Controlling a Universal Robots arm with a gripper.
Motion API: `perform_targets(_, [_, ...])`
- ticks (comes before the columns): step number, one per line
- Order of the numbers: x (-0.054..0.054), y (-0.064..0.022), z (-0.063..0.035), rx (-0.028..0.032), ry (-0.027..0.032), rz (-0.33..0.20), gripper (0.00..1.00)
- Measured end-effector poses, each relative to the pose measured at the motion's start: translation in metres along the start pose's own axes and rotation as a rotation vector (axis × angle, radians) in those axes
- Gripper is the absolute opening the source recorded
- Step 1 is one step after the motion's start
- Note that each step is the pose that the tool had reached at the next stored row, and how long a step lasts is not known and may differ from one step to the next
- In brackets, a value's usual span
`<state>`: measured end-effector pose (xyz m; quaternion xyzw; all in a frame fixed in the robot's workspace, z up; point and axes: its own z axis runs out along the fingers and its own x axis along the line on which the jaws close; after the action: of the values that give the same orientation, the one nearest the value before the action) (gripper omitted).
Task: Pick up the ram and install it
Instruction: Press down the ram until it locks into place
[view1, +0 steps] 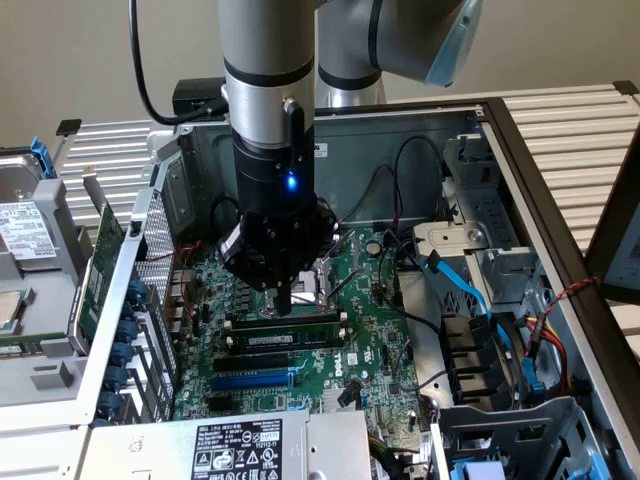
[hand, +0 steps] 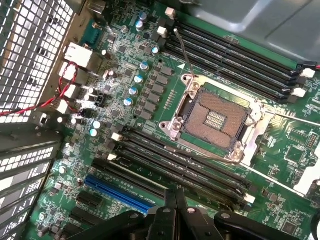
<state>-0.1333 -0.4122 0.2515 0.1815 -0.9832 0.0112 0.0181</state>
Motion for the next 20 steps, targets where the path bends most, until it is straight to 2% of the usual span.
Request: perform_targets(20, [0.0,0.0,0.0,0.0062,0.0041,0.23,0.1])
